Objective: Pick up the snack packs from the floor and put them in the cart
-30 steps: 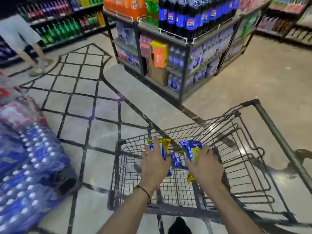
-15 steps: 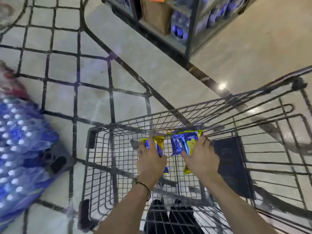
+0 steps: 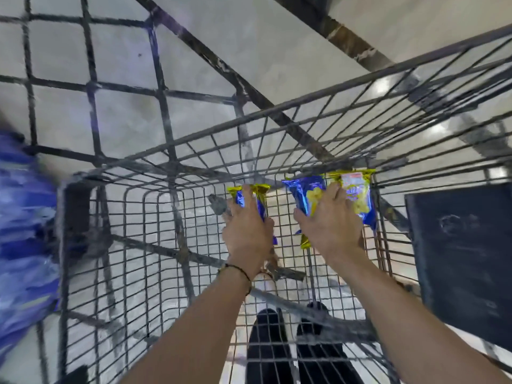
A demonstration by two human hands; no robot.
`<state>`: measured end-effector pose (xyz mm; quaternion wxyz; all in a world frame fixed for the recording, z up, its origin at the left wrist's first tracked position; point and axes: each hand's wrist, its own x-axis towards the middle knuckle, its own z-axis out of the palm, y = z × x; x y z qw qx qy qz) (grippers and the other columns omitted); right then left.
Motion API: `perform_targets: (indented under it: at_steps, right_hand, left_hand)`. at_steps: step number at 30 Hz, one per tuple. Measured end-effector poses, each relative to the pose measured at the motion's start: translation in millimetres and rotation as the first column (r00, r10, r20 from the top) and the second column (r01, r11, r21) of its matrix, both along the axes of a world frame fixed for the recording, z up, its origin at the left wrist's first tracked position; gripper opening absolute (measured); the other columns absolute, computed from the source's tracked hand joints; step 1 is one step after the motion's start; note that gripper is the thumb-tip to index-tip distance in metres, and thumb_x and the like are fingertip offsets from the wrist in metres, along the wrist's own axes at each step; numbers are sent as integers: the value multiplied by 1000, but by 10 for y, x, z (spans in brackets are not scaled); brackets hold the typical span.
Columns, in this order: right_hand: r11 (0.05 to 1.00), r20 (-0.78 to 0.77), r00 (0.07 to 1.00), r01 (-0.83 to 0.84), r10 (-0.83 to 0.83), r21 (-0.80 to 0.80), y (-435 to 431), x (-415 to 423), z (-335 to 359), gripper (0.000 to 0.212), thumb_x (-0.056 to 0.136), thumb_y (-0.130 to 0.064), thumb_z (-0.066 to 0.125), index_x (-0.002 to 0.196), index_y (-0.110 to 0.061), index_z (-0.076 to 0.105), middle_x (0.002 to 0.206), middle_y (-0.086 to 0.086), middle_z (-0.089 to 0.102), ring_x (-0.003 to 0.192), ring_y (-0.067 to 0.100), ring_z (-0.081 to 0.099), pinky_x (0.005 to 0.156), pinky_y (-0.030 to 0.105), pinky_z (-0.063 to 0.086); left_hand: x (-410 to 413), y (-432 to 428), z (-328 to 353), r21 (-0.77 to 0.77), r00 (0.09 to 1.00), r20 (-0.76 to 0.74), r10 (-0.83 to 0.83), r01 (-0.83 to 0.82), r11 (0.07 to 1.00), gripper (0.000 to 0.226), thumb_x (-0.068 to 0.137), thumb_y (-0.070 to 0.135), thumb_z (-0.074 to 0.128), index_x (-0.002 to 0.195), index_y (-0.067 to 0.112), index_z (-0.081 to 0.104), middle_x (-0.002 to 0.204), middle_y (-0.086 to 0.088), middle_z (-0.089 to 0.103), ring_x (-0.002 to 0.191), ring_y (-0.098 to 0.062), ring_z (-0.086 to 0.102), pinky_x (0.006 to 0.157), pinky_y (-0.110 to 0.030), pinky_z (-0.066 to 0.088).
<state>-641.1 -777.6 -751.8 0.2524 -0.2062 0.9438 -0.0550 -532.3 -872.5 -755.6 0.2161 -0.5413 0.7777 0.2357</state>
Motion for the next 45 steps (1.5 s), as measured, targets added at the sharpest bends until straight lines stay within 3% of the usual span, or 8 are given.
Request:
perform_targets:
  at_steps: [4,12,19,24,28,34,39,45]
  right_hand:
    - [999,-31,1000,1,-2,-32,9,-24,-43,78,78,-60,66,125,-5,37,121,13,52,110,37,51,71,46,48]
    - [999,-100,994,-54,53,-6,64,-84,488,66,81,-60,59,117,-9,37,119,11,50,110,34,47,77,47,47]
    - [968,-178,952,-239,248,73,85,-74,1466,57,87,-52,55,126,-12,45,124,11,54,116,33,50,86,46,49]
    - [917,-222,889,-388,399,94,102,103,2286,48,85,-43,59,123,-14,55,115,10,59,107,33,55,82,47,50]
    - [863,-249,826,-493,505,115,105,136,3015,45,93,-43,47,131,-18,48,125,6,55,116,30,50,91,45,46]
    - [832,-329,770,-542,547,116,96,235,3810,43,88,-38,54,126,-18,54,118,4,60,111,29,52,85,47,49]
    - [746,-394,660,-657,639,111,81,429,4326,42,93,-39,46,131,-20,49,124,4,55,115,29,50,87,46,49]
    - [627,-447,551,-778,705,28,150,693,4666,40,90,-40,50,125,-21,53,120,5,58,112,29,51,85,47,48]
  left_hand:
    - [26,-30,-8,-39,1000,17,1,0,999,83,93,46,58,154,30,4,155,-16,24,132,-42,40,84,-49,50]
    - [58,7,538,-50,998,4,-70,70,996,56,96,38,51,142,23,23,150,-14,28,128,-38,43,85,-48,49]
    - [83,-69,1436,-92,971,-34,-235,231,968,42,95,33,48,134,18,41,139,-10,40,129,-32,41,99,-47,44]
    - [234,-192,2258,-120,944,-47,-328,320,940,46,96,32,48,139,19,39,148,-12,37,133,-33,37,110,-52,35]
    - [416,-325,2916,-105,928,-80,-363,354,929,46,100,38,47,140,18,37,146,-13,37,134,-34,36,109,-54,36]
    - [746,-367,3706,-181,910,-67,-409,392,902,52,101,40,42,147,18,32,150,-14,37,136,-37,35,108,-56,35]
    - [1097,-223,4311,-306,920,-74,-385,346,887,45,100,38,38,141,17,38,142,-13,44,128,-36,44,104,-52,40]
    - [1620,187,4691,-414,978,-116,-172,110,904,42,99,41,35,134,19,45,135,-8,50,122,-31,46,100,-51,40]
